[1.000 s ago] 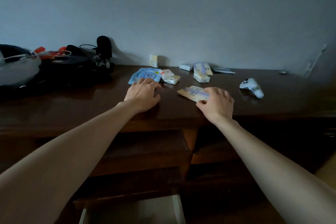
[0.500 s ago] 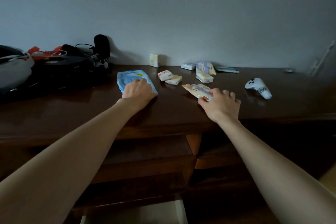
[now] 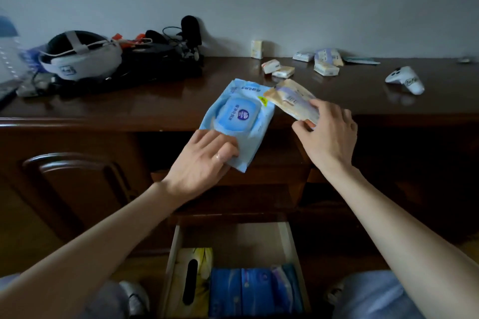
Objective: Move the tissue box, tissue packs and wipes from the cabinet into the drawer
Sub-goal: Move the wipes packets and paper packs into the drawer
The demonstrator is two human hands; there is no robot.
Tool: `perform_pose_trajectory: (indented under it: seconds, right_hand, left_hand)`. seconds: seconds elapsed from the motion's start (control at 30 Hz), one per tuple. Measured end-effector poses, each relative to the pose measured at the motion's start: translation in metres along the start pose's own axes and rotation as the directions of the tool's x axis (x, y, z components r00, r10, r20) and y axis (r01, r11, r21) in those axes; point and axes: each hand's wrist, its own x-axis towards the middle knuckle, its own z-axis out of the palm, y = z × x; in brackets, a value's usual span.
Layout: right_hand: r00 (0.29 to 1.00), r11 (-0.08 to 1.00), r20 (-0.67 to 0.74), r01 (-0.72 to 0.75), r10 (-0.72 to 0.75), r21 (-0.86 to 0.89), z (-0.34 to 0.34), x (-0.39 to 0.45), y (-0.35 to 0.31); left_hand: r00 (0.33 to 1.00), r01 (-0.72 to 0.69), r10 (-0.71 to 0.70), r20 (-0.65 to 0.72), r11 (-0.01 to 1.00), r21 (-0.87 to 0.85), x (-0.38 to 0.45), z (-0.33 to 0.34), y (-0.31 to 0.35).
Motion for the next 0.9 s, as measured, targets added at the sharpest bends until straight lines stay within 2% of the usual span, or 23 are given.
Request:
perform_pose_trajectory:
  seconds: [0.03, 0.1, 0.17, 0.23, 0.33, 0.4, 0.5, 0.6, 0.7, 0.73, 0.8, 0.83, 0.9]
  right_hand:
    - [0.997, 0.997, -0.071, 0.038, -0.033, 0.071, -0.002, -0.015, -0.001]
    - [0.97, 0.977, -0.224, 0.134, -0.096, 0.164, -0.004, -0.046, 0.002]
    - [0.948, 0.958, -0.286, 0.2, -0.137, 0.203, -0.003, -0.078, 0.012]
    - [0.971, 0.949, -0.202, 0.18, -0.129, 0.258, 0.003, -0.109, 0.024]
    - [0.992, 0.975, 0.128, -0.02, -0.009, 0.22, 0.023, -0.155, 0.038]
    - [0.92, 0.973, 0.358, -0.206, 0.157, 0.102, 0.045, -0.18, 0.049]
    - [0.712, 0.891, 0.569, -0.446, 0.411, -0.086, 0.076, -0.201, 0.068]
    - [0.596, 0.797, 0.592, -0.588, 0.542, -0.139, 0.097, -0.216, 0.086]
    - [0.52, 0.707, 0.582, -0.694, 0.625, -0.139, 0.111, -0.228, 0.105]
    - [0.495, 0.684, 0.586, -0.714, 0.641, -0.146, 0.114, -0.232, 0.11]
    - [0.459, 0.665, 0.599, -0.726, 0.656, -0.172, 0.118, -0.24, 0.119]
    - [0.45, 0.663, 0.605, -0.726, 0.657, -0.181, 0.12, -0.243, 0.123]
    - [0.429, 0.656, 0.612, -0.728, 0.665, -0.202, 0.124, -0.247, 0.128]
  left_hand:
    - [0.999, -0.036, 0.036, 0.0, 0.999, -0.036, -0.02, 0.001, 0.01]
    - [0.995, -0.01, 0.028, 0.092, 0.98, -0.197, -0.06, 0.007, 0.027]
    - [0.98, -0.016, 0.073, 0.183, 0.955, -0.295, -0.094, 0.019, 0.036]
    - [0.96, -0.052, 0.136, 0.244, 0.945, -0.321, -0.123, 0.039, 0.041]
    - [0.939, -0.002, 0.093, 0.332, 0.964, -0.265, -0.152, 0.068, 0.051]
    - [0.888, 0.187, -0.052, 0.457, 0.948, -0.256, -0.166, 0.086, 0.058]
    - [0.834, 0.291, -0.157, 0.529, 0.94, -0.18, -0.18, 0.115, 0.068]
    - [0.865, 0.253, -0.139, 0.482, 0.95, -0.181, -0.188, 0.149, 0.072]
    - [0.861, 0.12, -0.016, 0.508, 0.977, -0.174, -0.199, 0.184, 0.073]
    - [0.826, 0.082, 0.027, 0.563, 0.983, -0.167, -0.205, 0.196, 0.073]
    - [0.677, 0.041, 0.055, 0.734, 0.993, -0.112, -0.218, 0.216, 0.078]
    - [0.602, 0.048, 0.013, 0.798, 0.998, -0.052, -0.225, 0.225, 0.08]
    - [0.493, 0.2, -0.11, 0.863, 0.98, 0.011, -0.239, 0.242, 0.083]
